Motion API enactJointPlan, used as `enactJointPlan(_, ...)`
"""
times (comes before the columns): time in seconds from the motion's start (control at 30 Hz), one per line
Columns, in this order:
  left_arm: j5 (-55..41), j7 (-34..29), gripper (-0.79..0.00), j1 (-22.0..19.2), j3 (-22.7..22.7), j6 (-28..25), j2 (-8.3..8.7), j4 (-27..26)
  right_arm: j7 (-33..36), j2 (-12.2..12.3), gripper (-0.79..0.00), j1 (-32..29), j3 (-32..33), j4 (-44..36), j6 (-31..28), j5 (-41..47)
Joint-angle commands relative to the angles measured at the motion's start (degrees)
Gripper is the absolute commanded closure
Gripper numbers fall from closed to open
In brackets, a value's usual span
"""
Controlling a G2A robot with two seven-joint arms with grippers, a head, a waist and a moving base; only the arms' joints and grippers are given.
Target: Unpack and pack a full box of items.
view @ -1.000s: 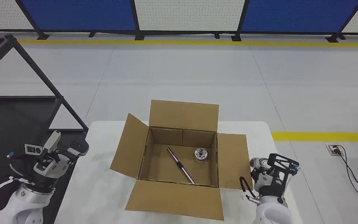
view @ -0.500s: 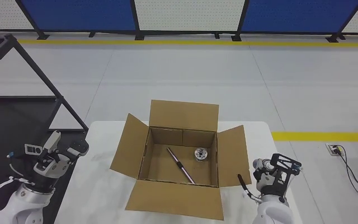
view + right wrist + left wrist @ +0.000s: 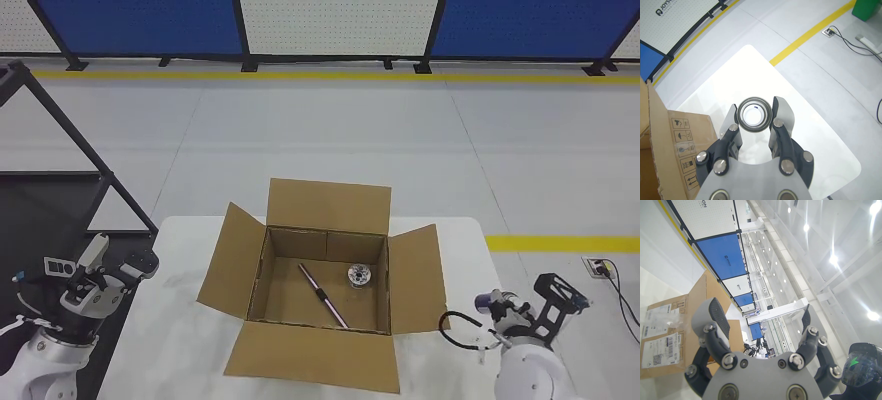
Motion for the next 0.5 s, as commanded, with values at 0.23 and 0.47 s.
enactJointPlan(0.23, 0.00, 0.00, -0.785, 0.00, 0.00, 0.00, 0.00, 0.00, -3.72, -0.07, 0.000, 2.08, 2.31, 4.75, 4.61, -0.62)
enactJointPlan(0.47, 0.00, 0.00, -0.785, 0.00, 0.00, 0.00, 0.00, 0.00, -5.99, -0.26, 0.000, 3.67, -1.23, 8.06, 5.53, -4.72)
